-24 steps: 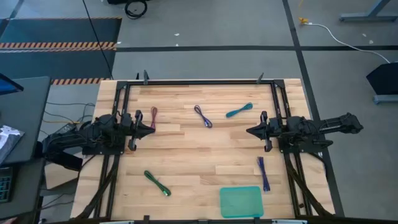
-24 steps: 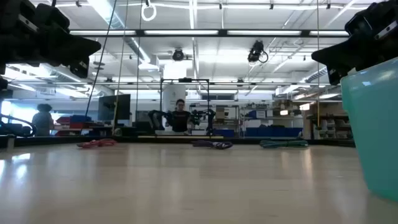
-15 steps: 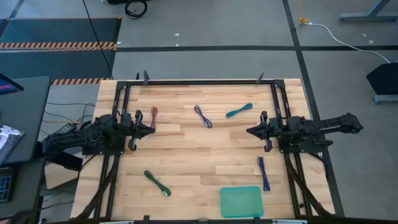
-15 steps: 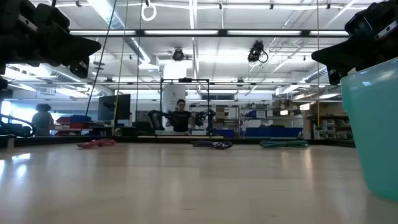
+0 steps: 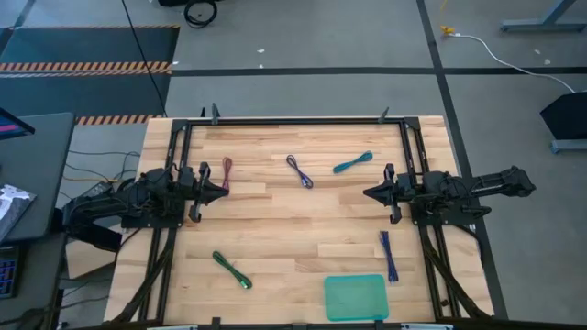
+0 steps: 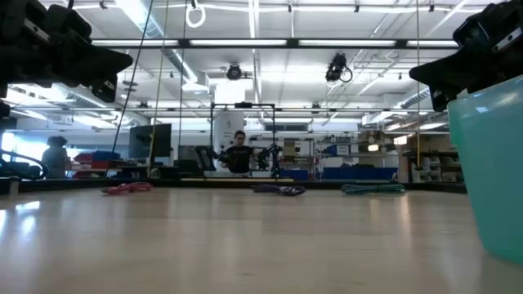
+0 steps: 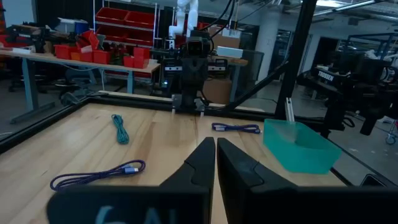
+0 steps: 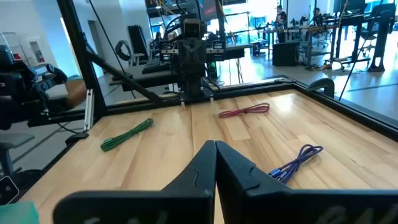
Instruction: Pick and place USB-C Cables
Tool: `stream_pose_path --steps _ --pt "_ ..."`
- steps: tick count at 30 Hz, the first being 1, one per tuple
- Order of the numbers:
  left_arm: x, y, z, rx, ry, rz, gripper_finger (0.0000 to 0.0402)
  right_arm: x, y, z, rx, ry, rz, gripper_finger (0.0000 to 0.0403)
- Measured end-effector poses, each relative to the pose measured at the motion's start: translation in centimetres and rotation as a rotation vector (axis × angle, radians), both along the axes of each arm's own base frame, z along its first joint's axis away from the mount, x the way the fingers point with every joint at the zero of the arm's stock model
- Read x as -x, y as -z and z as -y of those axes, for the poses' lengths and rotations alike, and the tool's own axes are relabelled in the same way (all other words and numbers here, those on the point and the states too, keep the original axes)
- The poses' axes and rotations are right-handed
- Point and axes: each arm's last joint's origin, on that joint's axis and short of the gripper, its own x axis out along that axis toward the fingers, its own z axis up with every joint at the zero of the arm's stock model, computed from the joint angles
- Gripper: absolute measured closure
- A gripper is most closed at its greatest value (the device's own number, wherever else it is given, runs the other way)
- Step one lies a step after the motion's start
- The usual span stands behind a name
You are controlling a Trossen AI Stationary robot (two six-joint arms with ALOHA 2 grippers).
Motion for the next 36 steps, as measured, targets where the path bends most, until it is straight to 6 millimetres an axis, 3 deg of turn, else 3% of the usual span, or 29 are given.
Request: stream_pose_path --steps 25,31,36 --pt "0.00 -0.01 0.00 0.000 0.000 0.000 0.0377 0.00 0.00 0.00 0.005 0.000 0.000 0.0392" --pt "0.01 -0.11 -0.04 -0.033 -0.018 0.012 0.0377 0.01 -0.37 0.07 0.206 0.026 0.025 0.0392" --pt "0.01 -0.13 -0.04 -0.020 -0.017 0.014 0.0377 0.01 -0.42 0.08 0.215 0.030 0.030 0.0392"
